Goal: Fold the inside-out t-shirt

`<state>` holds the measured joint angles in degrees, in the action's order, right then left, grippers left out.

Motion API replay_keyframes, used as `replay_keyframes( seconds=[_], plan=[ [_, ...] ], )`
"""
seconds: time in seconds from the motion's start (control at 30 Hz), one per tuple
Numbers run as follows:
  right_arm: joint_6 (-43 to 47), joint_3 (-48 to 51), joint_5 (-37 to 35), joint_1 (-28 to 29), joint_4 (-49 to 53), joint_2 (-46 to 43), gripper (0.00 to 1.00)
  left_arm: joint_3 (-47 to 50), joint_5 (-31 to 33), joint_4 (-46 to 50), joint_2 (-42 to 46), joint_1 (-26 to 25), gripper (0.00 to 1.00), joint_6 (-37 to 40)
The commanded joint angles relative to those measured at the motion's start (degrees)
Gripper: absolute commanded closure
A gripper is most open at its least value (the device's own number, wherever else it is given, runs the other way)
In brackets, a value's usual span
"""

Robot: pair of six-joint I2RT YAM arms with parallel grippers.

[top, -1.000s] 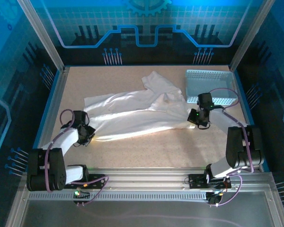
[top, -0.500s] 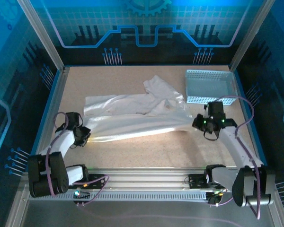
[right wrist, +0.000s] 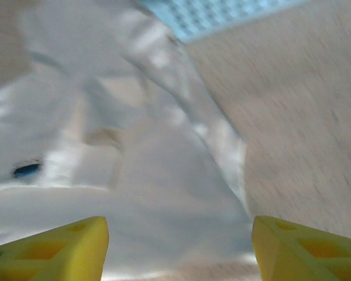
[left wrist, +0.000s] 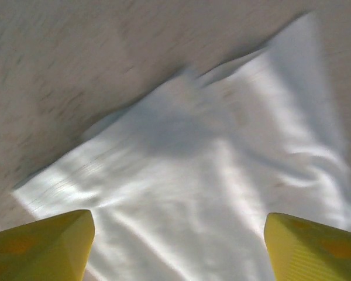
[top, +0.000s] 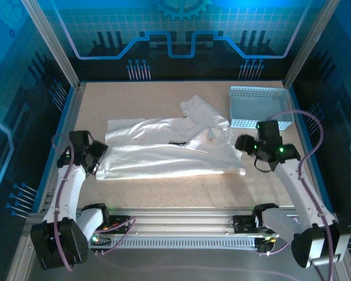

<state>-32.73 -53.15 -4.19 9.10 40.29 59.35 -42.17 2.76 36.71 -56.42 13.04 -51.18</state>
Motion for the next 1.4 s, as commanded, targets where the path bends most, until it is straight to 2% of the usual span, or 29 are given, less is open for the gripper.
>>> replay_keyframes(
  seconds=[0.0,0.17,0.23,0.5,0.8,1.03,1.37],
  plan=[
    [7.0,-7.8,-0.1,4.7,-3.7,9.8,0.32,-8.5,1.5,0.5,-6.9,-1.6,0.21,5.2],
    [12.4,-20.2,0.9,6.9,-8.5,25.1,0.32,-28.4,5.6,7.0,-29.9,-3.7,0.16,11.3],
    [15.7,-24.8,1.3,7.0,-10.6,30.5,0.32,-33.8,6.1,6.4,-37.3,-3.6,0.15,13.4],
    [23.6,-45.3,1.5,6.9,-7.4,50.4,0.33,-53.2,6.3,9.6,-59.6,-3.5,0.18,18.4],
    [27.5,-52.9,1.2,7.0,-8.0,59.6,0.34,-63.9,2.2,12.2,-72.2,-3.4,0.31,18.4],
    [28.2,-59.5,-0.2,6.6,-6.0,66.3,0.33,-63.7,2.3,12.9,-74.3,-4.2,0.33,17.8],
    [30.8,-66.3,-0.2,6.4,-4.8,73.2,0.32,-68.1,3.6,15.2,-77.6,-4.3,0.48,18.8]
  ],
)
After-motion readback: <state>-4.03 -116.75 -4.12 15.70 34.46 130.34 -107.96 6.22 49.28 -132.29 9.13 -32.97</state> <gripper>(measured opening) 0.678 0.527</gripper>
